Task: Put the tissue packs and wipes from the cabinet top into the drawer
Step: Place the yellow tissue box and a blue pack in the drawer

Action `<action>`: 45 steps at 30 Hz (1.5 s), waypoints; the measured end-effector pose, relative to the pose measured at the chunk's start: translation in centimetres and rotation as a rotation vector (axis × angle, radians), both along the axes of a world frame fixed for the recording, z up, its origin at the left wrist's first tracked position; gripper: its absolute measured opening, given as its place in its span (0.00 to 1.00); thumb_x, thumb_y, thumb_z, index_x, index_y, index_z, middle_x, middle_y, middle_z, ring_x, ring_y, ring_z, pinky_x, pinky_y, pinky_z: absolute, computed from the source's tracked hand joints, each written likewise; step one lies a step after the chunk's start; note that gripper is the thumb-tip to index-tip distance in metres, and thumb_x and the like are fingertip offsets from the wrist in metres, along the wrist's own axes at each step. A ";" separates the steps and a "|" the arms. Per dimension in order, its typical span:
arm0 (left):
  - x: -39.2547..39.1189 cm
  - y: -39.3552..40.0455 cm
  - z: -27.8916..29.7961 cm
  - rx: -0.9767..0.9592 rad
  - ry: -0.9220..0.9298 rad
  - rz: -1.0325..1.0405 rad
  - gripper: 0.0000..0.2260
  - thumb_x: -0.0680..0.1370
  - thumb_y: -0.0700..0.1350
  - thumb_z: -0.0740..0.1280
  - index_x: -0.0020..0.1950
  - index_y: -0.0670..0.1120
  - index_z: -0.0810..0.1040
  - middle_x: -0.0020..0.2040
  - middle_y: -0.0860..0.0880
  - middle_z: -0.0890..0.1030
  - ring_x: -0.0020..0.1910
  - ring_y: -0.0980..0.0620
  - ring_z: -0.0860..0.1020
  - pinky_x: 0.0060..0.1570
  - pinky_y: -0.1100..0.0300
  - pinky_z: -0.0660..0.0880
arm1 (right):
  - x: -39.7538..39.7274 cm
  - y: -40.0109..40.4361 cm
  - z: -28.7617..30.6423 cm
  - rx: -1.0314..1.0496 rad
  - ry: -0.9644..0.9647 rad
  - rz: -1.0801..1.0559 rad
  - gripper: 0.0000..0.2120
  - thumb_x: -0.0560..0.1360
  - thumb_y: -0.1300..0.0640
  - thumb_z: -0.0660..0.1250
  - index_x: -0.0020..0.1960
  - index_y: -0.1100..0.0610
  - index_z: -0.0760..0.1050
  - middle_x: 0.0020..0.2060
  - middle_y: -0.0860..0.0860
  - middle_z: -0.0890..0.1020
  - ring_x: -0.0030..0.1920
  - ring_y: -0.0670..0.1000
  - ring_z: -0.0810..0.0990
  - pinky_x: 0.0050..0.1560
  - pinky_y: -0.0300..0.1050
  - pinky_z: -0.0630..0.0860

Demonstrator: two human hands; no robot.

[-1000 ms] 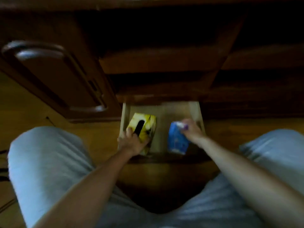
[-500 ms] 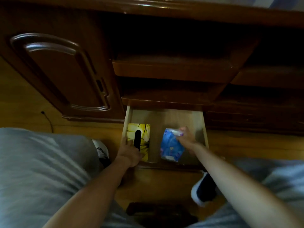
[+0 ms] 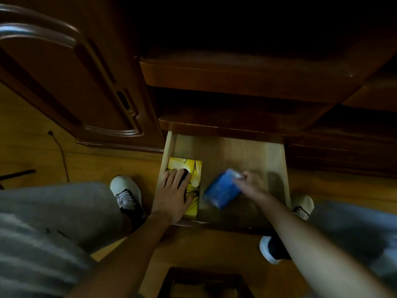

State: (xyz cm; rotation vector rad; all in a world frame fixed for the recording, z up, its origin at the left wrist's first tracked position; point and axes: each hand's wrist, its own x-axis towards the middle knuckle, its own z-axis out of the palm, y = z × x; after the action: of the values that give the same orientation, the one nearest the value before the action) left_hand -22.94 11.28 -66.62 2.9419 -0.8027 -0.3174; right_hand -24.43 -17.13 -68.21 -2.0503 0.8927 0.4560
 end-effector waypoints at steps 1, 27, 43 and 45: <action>0.0 0.0 0.0 -0.024 -0.006 0.009 0.30 0.81 0.62 0.48 0.81 0.51 0.57 0.79 0.47 0.64 0.80 0.45 0.55 0.79 0.47 0.47 | 1.0 0.0 0.1 0.062 -0.096 -0.182 0.16 0.78 0.52 0.71 0.62 0.58 0.75 0.55 0.58 0.82 0.48 0.55 0.84 0.38 0.45 0.82; 0.1 -0.1 -1.0 -0.132 -0.045 0.082 0.24 0.78 0.57 0.58 0.70 0.46 0.75 0.71 0.48 0.75 0.78 0.48 0.61 0.79 0.49 0.51 | 9.5 8.0 -1.9 -0.047 -0.046 0.455 0.26 0.84 0.39 0.51 0.79 0.47 0.62 0.75 0.50 0.69 0.64 0.55 0.77 0.58 0.46 0.72; 8.6 -5.6 22.0 -0.562 -0.586 -0.047 0.14 0.78 0.46 0.65 0.62 0.48 0.78 0.60 0.52 0.79 0.55 0.51 0.78 0.50 0.58 0.77 | 5.2 0.0 24.1 -0.418 -0.927 0.344 0.06 0.78 0.50 0.65 0.49 0.44 0.82 0.30 0.40 0.80 0.32 0.42 0.80 0.30 0.32 0.71; 10.0 -6.6 28.1 -0.644 -0.764 -0.104 0.11 0.78 0.45 0.64 0.60 0.46 0.79 0.55 0.50 0.80 0.52 0.50 0.78 0.48 0.58 0.77 | 5.0 -0.4 29.6 -0.534 -1.212 0.303 0.06 0.77 0.52 0.65 0.46 0.47 0.81 0.25 0.41 0.75 0.27 0.44 0.77 0.26 0.32 0.68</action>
State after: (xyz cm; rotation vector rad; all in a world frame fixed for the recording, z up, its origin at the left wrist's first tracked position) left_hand -12.96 4.70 -38.49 2.3506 -0.8895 0.9347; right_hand -19.38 -17.50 -38.56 -2.3666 -0.0698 -0.9200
